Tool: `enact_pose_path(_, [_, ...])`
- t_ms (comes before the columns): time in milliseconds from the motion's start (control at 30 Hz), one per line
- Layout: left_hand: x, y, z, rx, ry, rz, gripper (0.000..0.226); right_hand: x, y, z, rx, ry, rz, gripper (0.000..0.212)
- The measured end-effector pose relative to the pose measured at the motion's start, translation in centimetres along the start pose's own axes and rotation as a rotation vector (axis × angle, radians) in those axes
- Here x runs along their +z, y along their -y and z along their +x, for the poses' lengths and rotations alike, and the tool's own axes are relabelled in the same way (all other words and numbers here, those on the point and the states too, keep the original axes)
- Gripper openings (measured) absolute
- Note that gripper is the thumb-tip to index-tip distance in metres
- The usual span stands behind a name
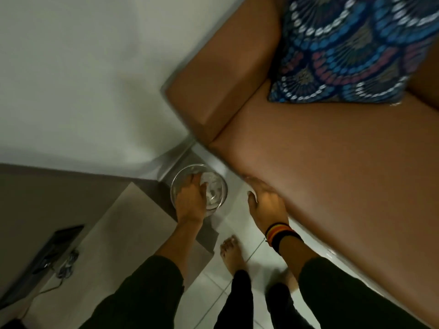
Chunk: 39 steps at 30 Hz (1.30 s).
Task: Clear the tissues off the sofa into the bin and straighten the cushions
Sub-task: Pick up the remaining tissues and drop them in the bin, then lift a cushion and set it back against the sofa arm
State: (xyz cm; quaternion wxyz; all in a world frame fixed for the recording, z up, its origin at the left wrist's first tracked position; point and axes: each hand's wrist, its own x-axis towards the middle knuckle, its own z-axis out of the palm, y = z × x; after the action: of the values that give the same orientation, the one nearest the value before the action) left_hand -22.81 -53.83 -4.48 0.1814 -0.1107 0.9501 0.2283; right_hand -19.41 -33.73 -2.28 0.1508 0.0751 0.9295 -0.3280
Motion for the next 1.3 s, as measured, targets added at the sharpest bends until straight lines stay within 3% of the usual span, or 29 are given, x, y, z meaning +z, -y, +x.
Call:
enact_pose_path(167, [-2.4,-11.3,1.1,0.268,-0.025,-0.150,0.048,-10.5,-4.1,0.9,0.090,-0.237,-0.049,0.067])
enact_pose_path(400, [-3.3,-28.0,8.6,0.277,-0.053,-0.431,0.075,-24.8,-10.4,10.0,0.243,-0.497,0.321,0.071])
enact_pose_path(500, [-3.1,-32.6,12.3,0.289,-0.016,-0.605,0.089,-29.4,-12.6,14.7,0.248,-0.550,0.473,0.093])
enact_pose_path(633, [-1.8,-36.2,15.5,0.340,-0.068,-0.708,0.094,-33.4,-14.5,20.4,0.271,-0.498,0.677,0.126])
enact_pose_path(833, [-1.2,-39.0,15.6,0.339,-0.133,-0.687,0.087,-34.8,-15.8,23.8,0.191,-0.451,0.757,0.123])
enact_pose_path(967, [-1.1,-41.8,13.1,0.438,-0.094,-0.624,0.086,-34.5,-17.6,19.4,0.223,-0.562,0.833,0.109])
enact_pose_path(1067, [-0.7,-45.4,11.5,0.523,0.048,-0.586,0.078,-34.5,-20.2,14.2,0.292,-0.692,0.904,0.089])
enact_pose_path(1167, [1.0,-48.7,10.8,0.559,0.144,-0.539,0.084,-35.4,-22.8,10.7,0.360,-0.808,0.880,0.087])
enact_pose_path(1300, [3.8,-49.9,10.4,0.513,0.213,-0.527,0.088,-36.5,-25.4,9.2,0.322,-0.703,0.864,0.083])
